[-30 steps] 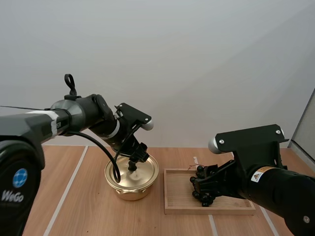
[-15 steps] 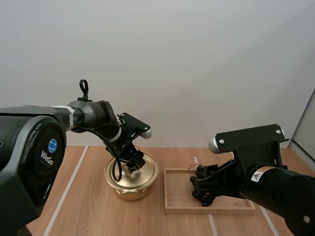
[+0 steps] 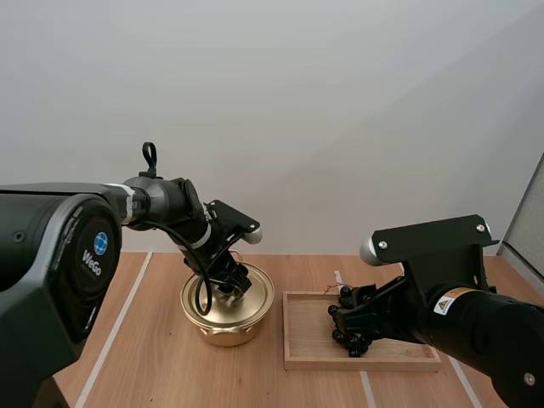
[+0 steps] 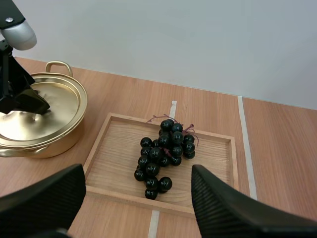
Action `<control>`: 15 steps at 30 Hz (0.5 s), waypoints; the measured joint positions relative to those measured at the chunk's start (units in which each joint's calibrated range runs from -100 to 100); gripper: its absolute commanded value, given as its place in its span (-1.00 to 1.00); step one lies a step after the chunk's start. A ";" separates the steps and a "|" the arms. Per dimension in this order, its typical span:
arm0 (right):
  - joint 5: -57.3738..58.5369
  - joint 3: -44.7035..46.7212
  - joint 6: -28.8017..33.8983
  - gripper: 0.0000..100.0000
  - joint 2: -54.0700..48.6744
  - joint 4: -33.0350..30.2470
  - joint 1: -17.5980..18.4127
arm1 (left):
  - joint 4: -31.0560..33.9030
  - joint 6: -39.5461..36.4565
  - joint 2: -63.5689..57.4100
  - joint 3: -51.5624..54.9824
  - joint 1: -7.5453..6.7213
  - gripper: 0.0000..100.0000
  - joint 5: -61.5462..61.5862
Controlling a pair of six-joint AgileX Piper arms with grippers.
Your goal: Open the lid, put the grape in the pot, and close it
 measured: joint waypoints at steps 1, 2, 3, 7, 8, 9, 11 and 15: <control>0.00 0.00 0.00 1.00 0.00 0.00 0.00 | -0.24 -0.12 0.00 0.00 0.00 -0.33 0.66; 0.00 0.00 0.00 1.00 0.00 0.00 0.00 | -0.38 -0.24 0.00 0.00 0.00 -0.68 1.18; 0.00 0.00 0.00 1.00 0.00 0.00 0.00 | -0.88 -0.34 0.00 0.00 0.00 -0.96 2.18; 0.00 0.00 0.00 1.00 0.00 0.00 0.00 | -1.00 -0.34 0.00 -0.20 -0.10 -1.00 3.25; 0.00 0.00 0.00 1.00 0.00 0.00 0.00 | -1.00 -0.34 0.00 -0.20 -0.10 -1.00 3.46; 0.00 0.00 0.00 1.00 0.00 0.00 0.00 | -1.00 -0.34 0.00 -0.20 -0.10 -1.00 3.46; 0.00 0.00 0.00 1.00 0.00 0.00 0.00 | -1.00 -0.34 -0.77 -0.20 -0.10 -1.00 3.86; 0.00 0.00 0.00 1.00 0.00 0.00 0.00 | -0.64 -0.34 -3.99 -0.20 -0.10 -1.00 5.00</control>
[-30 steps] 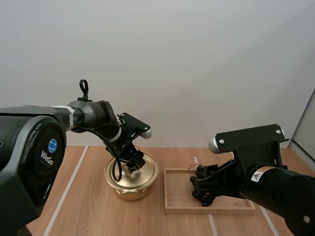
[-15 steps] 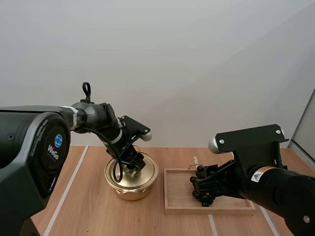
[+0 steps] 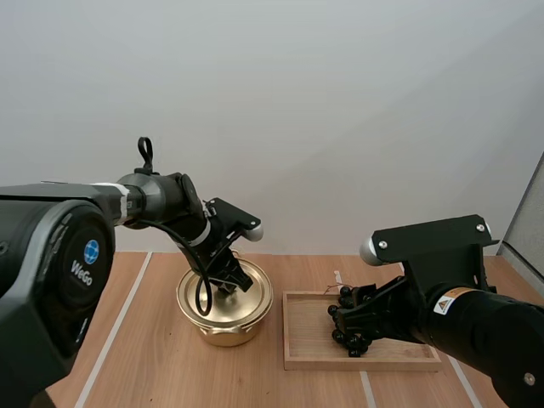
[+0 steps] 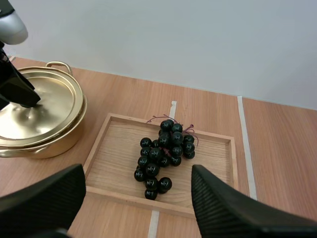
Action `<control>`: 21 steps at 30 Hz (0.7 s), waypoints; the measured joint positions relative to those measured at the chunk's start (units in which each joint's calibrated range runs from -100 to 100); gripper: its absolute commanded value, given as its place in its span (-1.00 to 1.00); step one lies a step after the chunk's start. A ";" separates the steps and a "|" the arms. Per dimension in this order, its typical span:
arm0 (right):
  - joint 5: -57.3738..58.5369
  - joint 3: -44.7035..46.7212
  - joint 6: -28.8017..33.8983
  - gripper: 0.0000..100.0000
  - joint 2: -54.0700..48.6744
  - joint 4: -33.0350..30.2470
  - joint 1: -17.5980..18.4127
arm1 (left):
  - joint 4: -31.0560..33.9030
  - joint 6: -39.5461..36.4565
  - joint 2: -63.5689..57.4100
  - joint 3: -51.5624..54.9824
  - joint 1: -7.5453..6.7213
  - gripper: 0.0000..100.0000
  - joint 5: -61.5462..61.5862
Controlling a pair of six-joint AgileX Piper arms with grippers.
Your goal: Open the lid, put the grape in the pot, and close it
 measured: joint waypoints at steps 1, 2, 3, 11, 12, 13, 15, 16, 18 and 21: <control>-0.32 0.00 0.00 1.00 0.00 0.00 0.00 | 0.00 0.00 -1.67 0.00 0.00 -1.00 0.00; -0.60 0.00 0.00 1.00 0.00 0.00 0.00 | 0.12 0.00 -3.26 0.00 0.00 -1.00 0.18; -1.17 0.00 0.00 1.00 0.00 0.00 0.00 | 0.12 0.00 -4.97 -0.13 0.00 -1.00 0.18; -2.73 0.00 0.00 1.00 1.32 0.00 0.00 | 0.58 -1.16 -17.59 -6.69 0.00 -1.00 5.16; -2.73 0.00 0.00 1.00 1.46 0.00 0.00 | 0.58 -1.30 -18.95 -7.79 0.00 -1.00 5.79; -3.66 0.00 0.00 1.00 3.31 0.11 0.00 | 0.58 -1.53 -20.49 -9.08 0.00 -1.00 6.86; -4.43 0.00 0.00 1.00 4.01 0.11 0.00 | 0.58 -1.85 -22.99 -11.51 0.00 -1.00 7.91; -4.80 0.00 0.00 1.00 4.49 0.11 0.00 | 0.58 -1.94 -23.99 -12.56 0.00 -1.00 8.65; -8.06 0.00 0.00 1.00 6.80 0.11 0.00 | 0.58 -2.35 -26.52 -15.19 0.00 -1.00 9.91; -10.63 0.00 0.00 1.00 8.95 0.11 0.00 | 0.58 -2.72 -31.03 -19.29 0.00 -1.00 12.44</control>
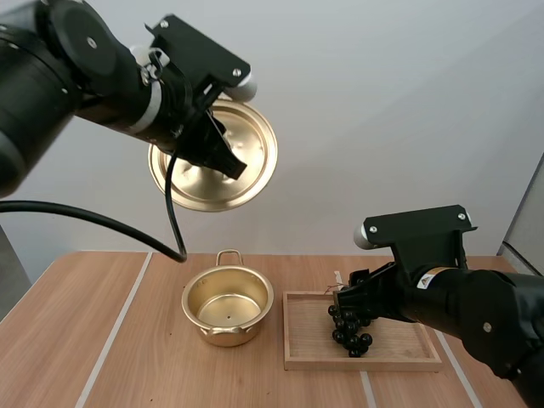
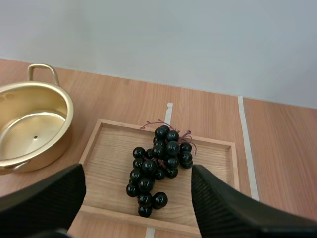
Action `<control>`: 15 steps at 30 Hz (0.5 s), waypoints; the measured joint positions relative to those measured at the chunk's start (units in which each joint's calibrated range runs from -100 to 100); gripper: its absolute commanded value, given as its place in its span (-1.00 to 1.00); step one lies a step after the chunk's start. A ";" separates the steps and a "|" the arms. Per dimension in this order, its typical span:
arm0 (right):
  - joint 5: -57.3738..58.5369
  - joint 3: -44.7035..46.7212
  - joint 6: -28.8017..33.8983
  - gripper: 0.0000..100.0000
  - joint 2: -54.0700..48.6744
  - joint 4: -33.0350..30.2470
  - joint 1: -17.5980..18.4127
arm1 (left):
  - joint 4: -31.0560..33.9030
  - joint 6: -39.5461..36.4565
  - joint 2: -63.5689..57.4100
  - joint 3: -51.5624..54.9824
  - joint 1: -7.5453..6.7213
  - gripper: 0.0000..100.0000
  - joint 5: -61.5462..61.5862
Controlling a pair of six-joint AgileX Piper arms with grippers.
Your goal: Open the lid, put the grape in the pot, and close it
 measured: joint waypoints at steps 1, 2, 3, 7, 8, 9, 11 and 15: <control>-0.26 0.00 0.00 1.00 0.20 0.00 0.00 | 0.00 0.00 -0.92 -0.85 0.00 -1.00 0.00; -0.68 0.00 0.00 1.00 0.63 0.00 0.00 | 0.00 -0.04 -3.08 -2.23 0.00 -1.00 0.21; -1.15 0.00 0.00 1.00 1.26 0.00 0.00 | 0.00 -0.30 -5.26 -3.08 0.00 -1.00 0.37; -5.62 -0.03 0.00 1.00 13.44 0.00 0.00 | 0.00 -0.79 -7.70 -3.54 0.00 -1.00 0.71; -8.82 -0.14 0.00 1.00 15.14 0.00 0.00 | 0.00 -0.87 -8.32 -3.66 0.00 -1.00 0.83; -9.67 -0.14 0.00 1.00 16.69 0.00 0.00 | 0.00 -0.98 -10.47 -3.71 0.00 -1.00 1.32; -12.81 -0.14 0.00 1.00 22.13 0.00 0.00 | 0.00 -1.08 -11.41 -3.71 0.00 -1.00 1.67; -15.24 -3.08 -0.08 1.00 33.28 2.11 0.00 | 0.00 -1.17 -13.26 -3.83 0.00 -1.00 3.13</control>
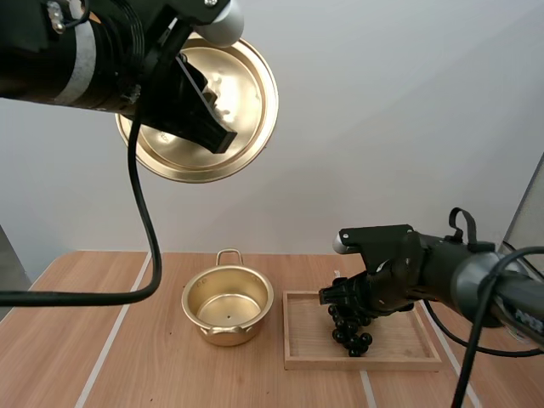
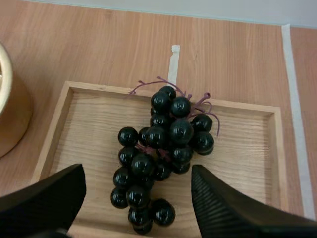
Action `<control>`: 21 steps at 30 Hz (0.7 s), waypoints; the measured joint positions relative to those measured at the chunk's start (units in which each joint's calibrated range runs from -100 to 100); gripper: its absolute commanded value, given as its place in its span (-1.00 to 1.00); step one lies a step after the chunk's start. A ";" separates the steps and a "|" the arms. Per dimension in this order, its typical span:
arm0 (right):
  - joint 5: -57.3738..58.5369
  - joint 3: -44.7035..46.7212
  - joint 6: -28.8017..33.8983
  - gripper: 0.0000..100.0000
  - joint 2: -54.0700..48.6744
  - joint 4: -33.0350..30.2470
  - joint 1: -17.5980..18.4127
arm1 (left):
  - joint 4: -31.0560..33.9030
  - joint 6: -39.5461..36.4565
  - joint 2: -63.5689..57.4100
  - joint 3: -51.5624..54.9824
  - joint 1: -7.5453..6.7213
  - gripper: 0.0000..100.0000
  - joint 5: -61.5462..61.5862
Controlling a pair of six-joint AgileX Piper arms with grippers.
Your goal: Open the lid, put the grape in the pot, and close it
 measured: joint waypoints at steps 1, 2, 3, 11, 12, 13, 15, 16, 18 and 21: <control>0.00 -0.68 0.00 1.00 0.82 0.19 0.00 | 0.12 0.00 -0.12 0.00 0.00 -1.00 0.64; 0.00 -0.89 0.00 1.00 1.23 0.19 0.00 | 0.12 0.00 -0.12 0.00 0.00 -1.00 0.83; -0.15 -2.60 0.00 1.00 4.05 0.61 0.00 | 0.12 -0.10 -0.12 0.00 0.00 -1.00 1.61; -3.58 -4.91 0.00 1.00 13.33 0.93 0.00 | 0.12 -1.16 -0.12 0.00 0.00 -1.00 2.67; -3.94 -4.91 0.00 1.00 13.64 0.93 0.00 | 0.12 -1.16 -0.12 0.00 0.00 -1.00 2.67; -4.92 -4.91 0.00 1.00 14.34 0.93 0.00 | 0.12 -1.28 -0.12 0.00 0.00 -1.00 2.67; -6.33 -4.91 0.00 1.00 15.52 0.93 0.00 | 0.12 -1.28 -0.12 0.00 0.00 -1.00 2.67; -6.94 -4.91 0.00 1.00 16.03 0.93 0.00 | 0.12 -1.28 -0.12 0.00 0.00 -1.00 2.67; -7.78 -4.91 0.00 1.00 17.06 0.93 0.00 | 0.12 -1.28 -0.12 0.00 0.00 -1.00 2.82; -9.93 -4.91 0.00 1.00 20.36 0.93 0.00 | 0.12 -1.28 -0.12 0.00 0.00 -1.00 2.82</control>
